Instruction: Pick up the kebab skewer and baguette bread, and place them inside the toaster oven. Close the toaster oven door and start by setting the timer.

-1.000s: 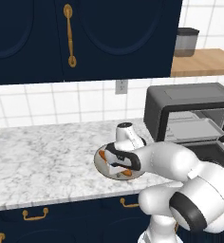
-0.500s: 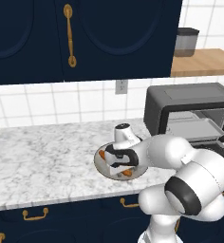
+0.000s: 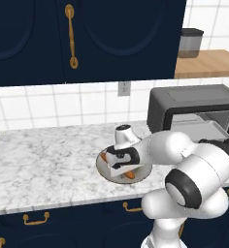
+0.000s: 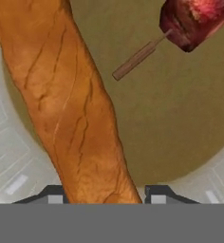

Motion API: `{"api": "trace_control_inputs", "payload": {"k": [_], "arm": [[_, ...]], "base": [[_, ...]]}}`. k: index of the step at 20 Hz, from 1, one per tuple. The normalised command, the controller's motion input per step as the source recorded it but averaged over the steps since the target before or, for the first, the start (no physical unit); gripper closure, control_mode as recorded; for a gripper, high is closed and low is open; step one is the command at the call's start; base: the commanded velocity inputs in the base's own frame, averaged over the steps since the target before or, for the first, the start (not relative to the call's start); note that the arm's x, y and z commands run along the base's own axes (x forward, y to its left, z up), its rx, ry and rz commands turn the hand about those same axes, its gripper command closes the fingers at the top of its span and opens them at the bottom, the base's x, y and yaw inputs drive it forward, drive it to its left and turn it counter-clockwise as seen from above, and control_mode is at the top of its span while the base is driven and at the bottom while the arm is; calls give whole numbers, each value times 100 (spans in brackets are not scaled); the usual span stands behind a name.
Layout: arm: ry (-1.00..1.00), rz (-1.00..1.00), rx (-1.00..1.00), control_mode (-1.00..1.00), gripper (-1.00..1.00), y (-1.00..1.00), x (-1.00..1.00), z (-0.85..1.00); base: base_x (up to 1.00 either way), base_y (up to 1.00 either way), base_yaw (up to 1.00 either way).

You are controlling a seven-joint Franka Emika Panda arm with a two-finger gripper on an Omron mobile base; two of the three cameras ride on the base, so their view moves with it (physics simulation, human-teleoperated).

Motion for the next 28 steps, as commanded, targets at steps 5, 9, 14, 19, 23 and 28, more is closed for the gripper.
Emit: {"api": "trace_control_inputs", "payload": {"k": [5, 9, 14, 19, 23, 28], "arm": [[-6, 4, 8, -100, 100, -24, -39, 78], [-14, 3, 15, -100, 100, -34, -80, 100], [-2, -3, 13, -100, 100, -83, -76, 99], [0, -16, 3, -100, 100, -100, -66, 84], [4, -10, -1, -100, 100, -98, -23, 37], [14, -9, -4, -100, 100, -93, -8, 19]], "base": [[0, 0, 0], [0, 0, 0], [0, 0, 0], [0, 0, 0], [0, 0, 0], [0, 0, 0]]}}
